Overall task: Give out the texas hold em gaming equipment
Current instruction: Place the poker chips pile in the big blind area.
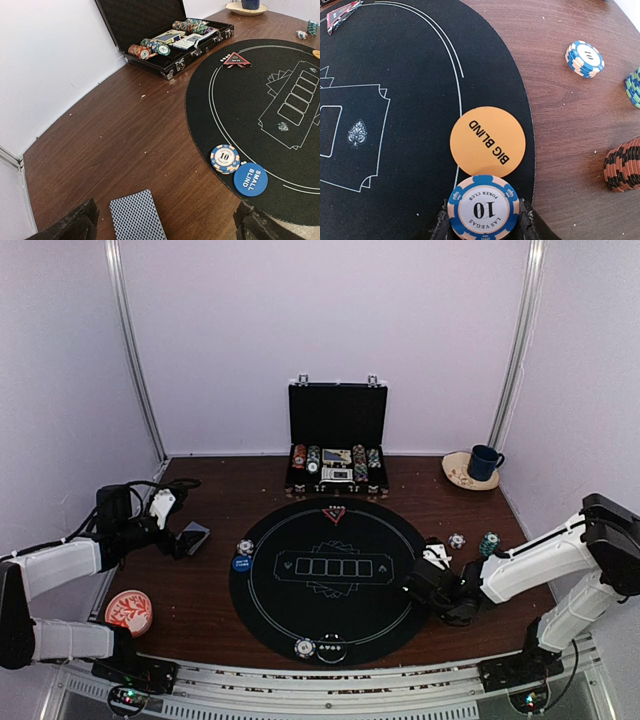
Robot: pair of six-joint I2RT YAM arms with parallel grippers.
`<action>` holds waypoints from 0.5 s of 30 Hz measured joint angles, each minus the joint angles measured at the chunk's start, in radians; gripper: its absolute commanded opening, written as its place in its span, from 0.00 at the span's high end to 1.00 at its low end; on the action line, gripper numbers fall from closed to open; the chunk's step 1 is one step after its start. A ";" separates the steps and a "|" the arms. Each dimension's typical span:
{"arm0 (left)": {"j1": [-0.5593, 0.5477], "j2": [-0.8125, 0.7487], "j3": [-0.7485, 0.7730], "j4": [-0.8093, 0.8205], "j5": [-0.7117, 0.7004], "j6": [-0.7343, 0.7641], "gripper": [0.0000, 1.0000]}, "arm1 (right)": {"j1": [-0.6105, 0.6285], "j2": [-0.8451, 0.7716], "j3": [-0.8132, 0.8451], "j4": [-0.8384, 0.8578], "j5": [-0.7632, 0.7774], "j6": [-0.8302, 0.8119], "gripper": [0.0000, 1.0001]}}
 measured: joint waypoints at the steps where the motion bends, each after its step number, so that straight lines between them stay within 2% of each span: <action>1: 0.000 0.000 0.000 0.000 0.000 0.000 0.02 | -0.001 0.001 0.000 0.002 0.000 -0.001 0.59; 11: 0.000 0.000 0.000 0.000 0.000 0.000 0.02 | -0.016 0.018 0.010 0.019 0.002 -0.018 0.58; 15: 0.000 0.000 0.000 0.000 0.000 0.000 0.02 | -0.019 0.019 0.013 0.016 0.000 -0.023 0.49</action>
